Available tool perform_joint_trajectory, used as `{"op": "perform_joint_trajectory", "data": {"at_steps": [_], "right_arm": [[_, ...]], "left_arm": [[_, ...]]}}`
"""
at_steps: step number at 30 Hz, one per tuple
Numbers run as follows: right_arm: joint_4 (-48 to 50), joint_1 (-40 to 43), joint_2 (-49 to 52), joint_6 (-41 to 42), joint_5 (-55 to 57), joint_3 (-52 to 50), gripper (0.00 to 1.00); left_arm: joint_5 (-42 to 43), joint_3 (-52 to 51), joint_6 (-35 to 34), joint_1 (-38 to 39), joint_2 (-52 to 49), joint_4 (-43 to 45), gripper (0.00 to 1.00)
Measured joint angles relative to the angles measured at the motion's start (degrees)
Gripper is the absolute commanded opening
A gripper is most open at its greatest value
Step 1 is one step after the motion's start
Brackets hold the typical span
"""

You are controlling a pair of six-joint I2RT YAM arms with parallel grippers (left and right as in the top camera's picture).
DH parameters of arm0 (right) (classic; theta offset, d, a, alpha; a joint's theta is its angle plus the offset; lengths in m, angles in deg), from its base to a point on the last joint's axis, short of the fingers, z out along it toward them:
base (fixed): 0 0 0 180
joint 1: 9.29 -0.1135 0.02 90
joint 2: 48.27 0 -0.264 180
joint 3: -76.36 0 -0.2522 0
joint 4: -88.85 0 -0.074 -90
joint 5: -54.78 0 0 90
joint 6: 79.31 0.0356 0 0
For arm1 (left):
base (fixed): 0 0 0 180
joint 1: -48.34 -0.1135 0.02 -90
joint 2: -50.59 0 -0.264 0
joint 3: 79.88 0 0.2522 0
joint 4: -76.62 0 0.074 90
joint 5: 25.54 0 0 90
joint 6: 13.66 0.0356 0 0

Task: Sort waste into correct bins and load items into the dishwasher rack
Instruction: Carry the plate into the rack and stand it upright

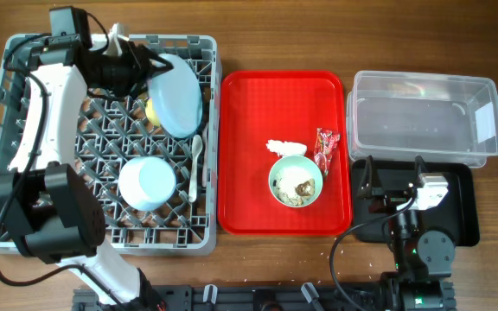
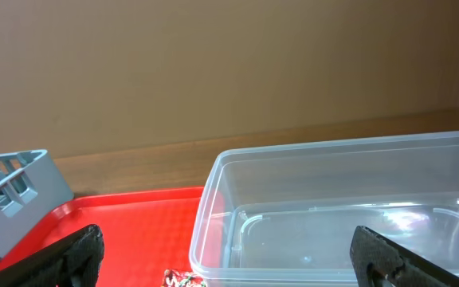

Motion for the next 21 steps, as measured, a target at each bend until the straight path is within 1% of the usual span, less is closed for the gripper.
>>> {"op": "perform_joint_trajectory", "data": {"at_steps": [3,7,10,12,15,17,21], "right_arm": [[0.0,0.0,0.0,0.0,0.0,0.0,1.00],[0.0,0.0,0.0,0.0,0.0,0.0,1.00],[0.0,0.0,0.0,0.0,0.0,0.0,1.00],[0.0,0.0,0.0,0.0,0.0,0.0,1.00],[0.0,0.0,0.0,0.0,0.0,0.0,1.00],[0.0,0.0,0.0,0.0,0.0,0.0,1.00],[0.0,0.0,0.0,0.0,0.0,0.0,1.00]], "left_arm": [[-1.8,0.0,-0.5,-0.8,0.0,0.1,1.00],[-2.8,0.0,-0.7,-4.1,2.0,0.0,1.00],[-3.3,0.0,-0.9,-7.2,10.4,-0.2,1.00],[-3.3,0.3,-0.9,-7.7,17.2,-0.2,1.00],[-3.2,1.2,-0.9,-7.6,24.4,-0.2,1.00],[-3.2,1.5,-0.9,-7.6,26.4,-0.2,1.00],[-3.2,1.5,-0.9,-7.6,26.3,-0.3,1.00]]}}
